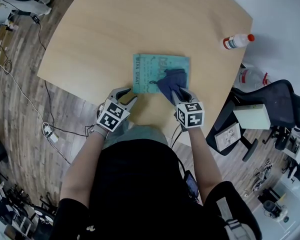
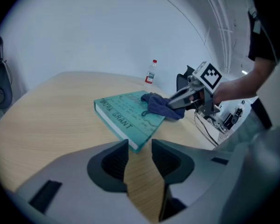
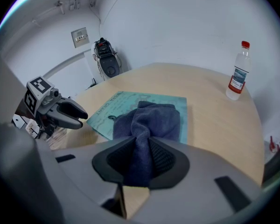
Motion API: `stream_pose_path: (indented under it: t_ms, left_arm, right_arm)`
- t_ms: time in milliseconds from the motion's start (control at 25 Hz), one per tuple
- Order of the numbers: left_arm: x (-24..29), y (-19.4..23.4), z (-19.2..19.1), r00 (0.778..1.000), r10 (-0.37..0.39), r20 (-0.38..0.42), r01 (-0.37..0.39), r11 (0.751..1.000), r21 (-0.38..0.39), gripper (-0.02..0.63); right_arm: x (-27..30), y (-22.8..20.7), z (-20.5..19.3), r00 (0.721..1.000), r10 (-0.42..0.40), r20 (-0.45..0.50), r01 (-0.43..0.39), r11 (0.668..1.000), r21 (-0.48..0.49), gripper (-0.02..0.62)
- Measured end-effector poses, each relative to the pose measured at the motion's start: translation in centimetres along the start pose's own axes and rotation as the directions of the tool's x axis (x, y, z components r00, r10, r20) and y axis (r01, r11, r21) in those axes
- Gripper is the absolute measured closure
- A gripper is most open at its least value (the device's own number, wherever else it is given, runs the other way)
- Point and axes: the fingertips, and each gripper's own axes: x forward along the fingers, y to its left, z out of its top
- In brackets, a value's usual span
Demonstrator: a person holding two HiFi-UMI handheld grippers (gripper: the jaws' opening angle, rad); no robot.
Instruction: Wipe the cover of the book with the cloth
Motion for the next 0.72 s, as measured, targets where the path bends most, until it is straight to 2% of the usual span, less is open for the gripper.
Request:
stream_pose_path:
  t_ms: [120, 240, 480, 720]
  left_arm:
    - [0.7, 0.4, -1.3, 0.999, 0.010, -0.049, -0.009, 1.000, 0.016, 0.442]
    - [1.5, 0.8, -1.4, 0.998, 0.025, -0.065, -0.023, 1.000, 0.017, 0.444]
    - [2.2, 0.5, -1.0, 0.998, 0.008, -0.064, -0.006, 0.999, 0.032, 0.523]
    - [2.4, 0.4, -1.1, 0.998, -0.002, -0.062, 0.004, 0.999, 0.031, 0.529]
  right_arm:
    - [0.1, 0.4, 0.1, 1.000, 0.008, -0.005, -0.008, 1.000, -0.006, 0.499]
    - [0.5, 1.1, 0.2, 1.000, 0.021, -0.014, -0.021, 1.000, -0.015, 0.499]
    - [1.5, 3.2, 0.8, 0.998, 0.063, -0.022, -0.064, 0.997, -0.047, 0.499]
    - [3.0, 6.5, 1.6, 0.992, 0.126, -0.032, -0.129, 0.987, -0.093, 0.499]
